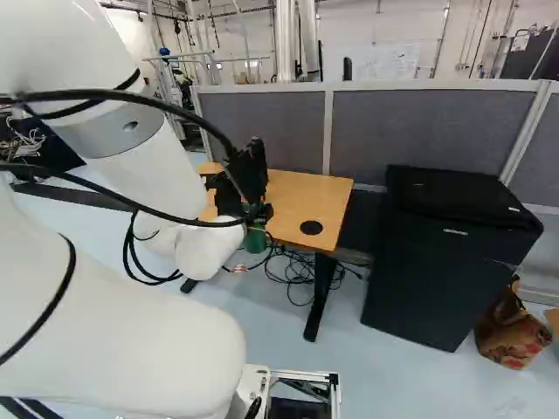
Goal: Pick up the green bottle from the table
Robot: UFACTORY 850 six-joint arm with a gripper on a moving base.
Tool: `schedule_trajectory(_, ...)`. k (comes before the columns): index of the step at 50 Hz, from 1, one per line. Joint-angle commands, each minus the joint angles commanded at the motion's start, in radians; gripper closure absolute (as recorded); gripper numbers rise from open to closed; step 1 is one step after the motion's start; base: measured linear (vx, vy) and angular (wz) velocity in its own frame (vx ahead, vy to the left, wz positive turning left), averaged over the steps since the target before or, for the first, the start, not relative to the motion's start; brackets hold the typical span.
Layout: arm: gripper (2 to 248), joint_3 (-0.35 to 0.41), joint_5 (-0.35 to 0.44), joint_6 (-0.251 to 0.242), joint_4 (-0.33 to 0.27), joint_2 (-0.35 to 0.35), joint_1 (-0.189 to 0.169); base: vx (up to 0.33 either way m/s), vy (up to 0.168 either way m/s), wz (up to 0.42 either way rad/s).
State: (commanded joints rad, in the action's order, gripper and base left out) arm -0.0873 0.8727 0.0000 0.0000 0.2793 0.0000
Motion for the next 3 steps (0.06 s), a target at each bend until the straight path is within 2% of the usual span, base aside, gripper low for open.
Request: schedule_trajectory(3, 132, 0.0, 0.0, 0.0, 0.0, 0.0, 0.0, 0.0, 0.0, 0.0)
